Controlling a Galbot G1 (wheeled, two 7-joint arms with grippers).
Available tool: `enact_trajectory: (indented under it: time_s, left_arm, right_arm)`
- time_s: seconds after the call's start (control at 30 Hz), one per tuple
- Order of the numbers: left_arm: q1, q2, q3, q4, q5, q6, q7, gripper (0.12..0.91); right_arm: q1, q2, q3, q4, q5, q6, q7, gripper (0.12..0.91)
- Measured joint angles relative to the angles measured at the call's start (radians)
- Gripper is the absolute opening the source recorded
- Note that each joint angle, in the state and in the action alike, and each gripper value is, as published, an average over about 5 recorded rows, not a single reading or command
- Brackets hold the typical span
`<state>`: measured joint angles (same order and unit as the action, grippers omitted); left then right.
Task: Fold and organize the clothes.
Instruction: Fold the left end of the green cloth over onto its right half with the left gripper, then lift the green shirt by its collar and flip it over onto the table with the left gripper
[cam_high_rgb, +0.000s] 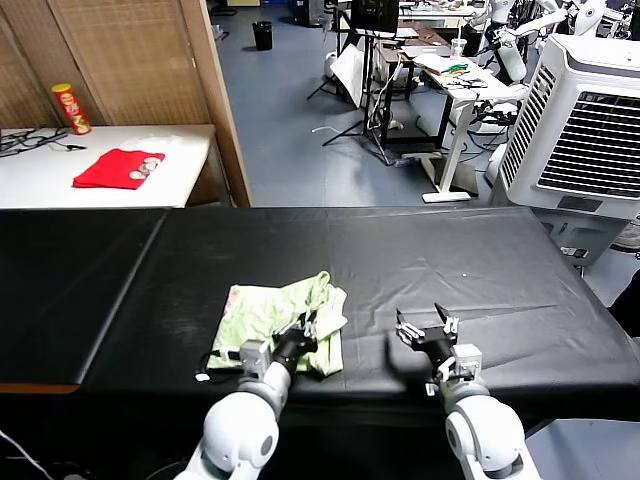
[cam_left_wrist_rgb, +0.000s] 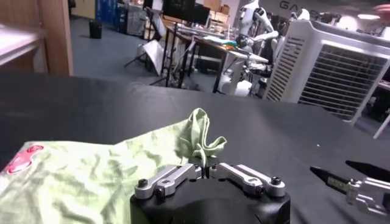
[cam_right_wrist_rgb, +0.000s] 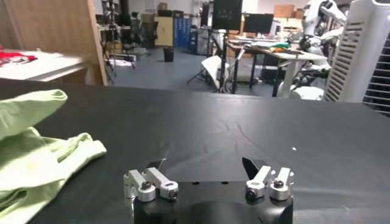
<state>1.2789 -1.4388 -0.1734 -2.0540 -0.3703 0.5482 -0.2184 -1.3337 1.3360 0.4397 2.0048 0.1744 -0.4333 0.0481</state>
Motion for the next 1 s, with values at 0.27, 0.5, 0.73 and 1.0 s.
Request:
enact_trajectory:
  time_s: [0.27, 0.5, 0.73, 1.0]
  left_arm:
    - [0.001, 0.005, -0.036, -0.059, -0.133, 0.008, -0.013, 0.751]
    - [0.032, 0.118, -0.159, -0.069, -0.042, -0.088, 0.053, 0.798]
    - [0.105, 0.168, -0.301, -0.038, -0.016, -0.121, 0.062, 0.798]
    - [0.124, 0.155, -0.361, 0.004, -0.028, -0.154, 0.093, 0.798]
  right_arm:
    - [0.028, -0.023, -0.046, 0.006, 0.061, 0.006, -0.045, 0.798]
    - [0.097, -0.040, -0.158, -0.027, 0.079, 0.023, -0.093, 0.798]
    - [0.205, -0.018, -0.307, -0.130, -0.012, 0.027, -0.102, 0.798]
    - [0.205, -0.001, -0.344, -0.176, -0.136, 0.034, -0.030, 0.798]
